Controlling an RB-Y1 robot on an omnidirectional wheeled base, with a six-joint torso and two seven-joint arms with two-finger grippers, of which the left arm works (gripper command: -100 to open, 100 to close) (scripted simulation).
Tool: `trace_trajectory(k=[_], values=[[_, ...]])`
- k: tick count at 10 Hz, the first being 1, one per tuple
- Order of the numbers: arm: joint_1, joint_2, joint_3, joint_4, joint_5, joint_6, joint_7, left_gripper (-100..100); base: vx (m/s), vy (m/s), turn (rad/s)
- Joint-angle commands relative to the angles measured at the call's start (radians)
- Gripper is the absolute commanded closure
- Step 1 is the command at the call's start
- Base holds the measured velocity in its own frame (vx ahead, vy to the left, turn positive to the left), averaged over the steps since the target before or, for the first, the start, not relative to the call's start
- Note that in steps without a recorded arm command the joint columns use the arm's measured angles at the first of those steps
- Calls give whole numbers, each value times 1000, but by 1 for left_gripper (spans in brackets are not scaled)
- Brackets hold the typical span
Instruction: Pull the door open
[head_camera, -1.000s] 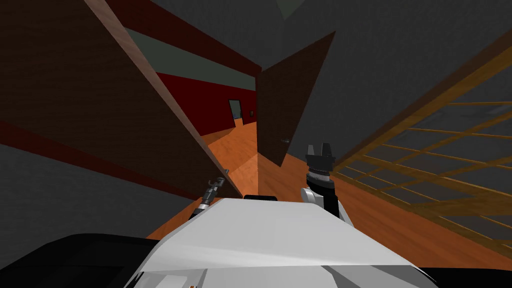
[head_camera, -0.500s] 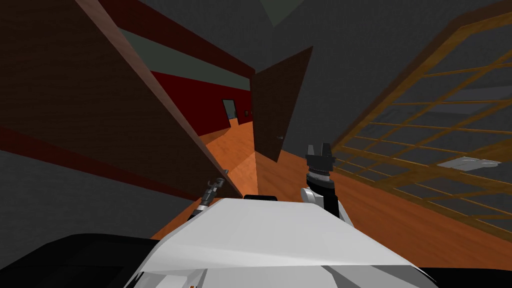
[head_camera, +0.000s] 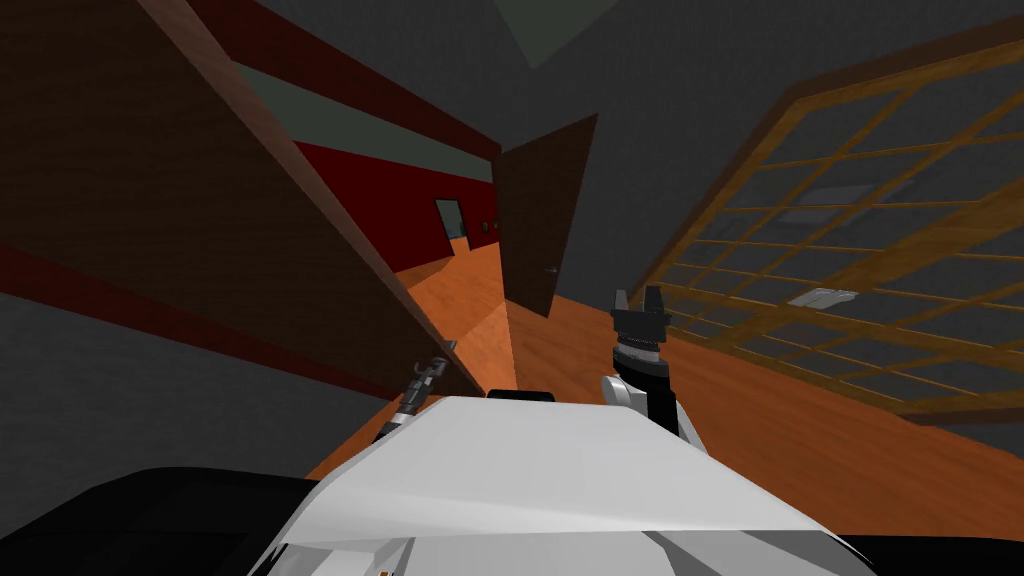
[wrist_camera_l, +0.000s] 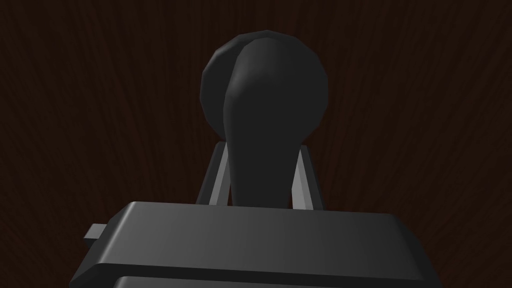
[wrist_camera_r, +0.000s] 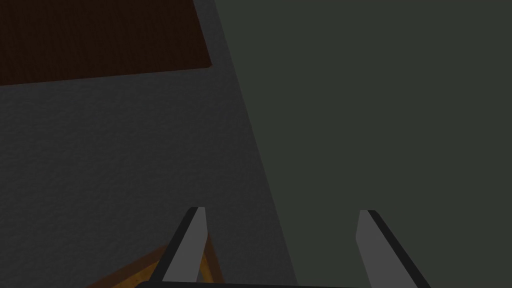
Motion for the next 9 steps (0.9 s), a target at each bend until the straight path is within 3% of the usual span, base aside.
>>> trace_trajectory(k=[1, 6, 9], values=[[0, 0, 0, 0, 0, 0, 0, 100, -74, 17, -30], [-82, -26, -17, 20, 5, 62, -25, 100, -129, 70, -246], [-128, -40, -26, 30, 9, 98, -39, 100, -144, 55, -180]])
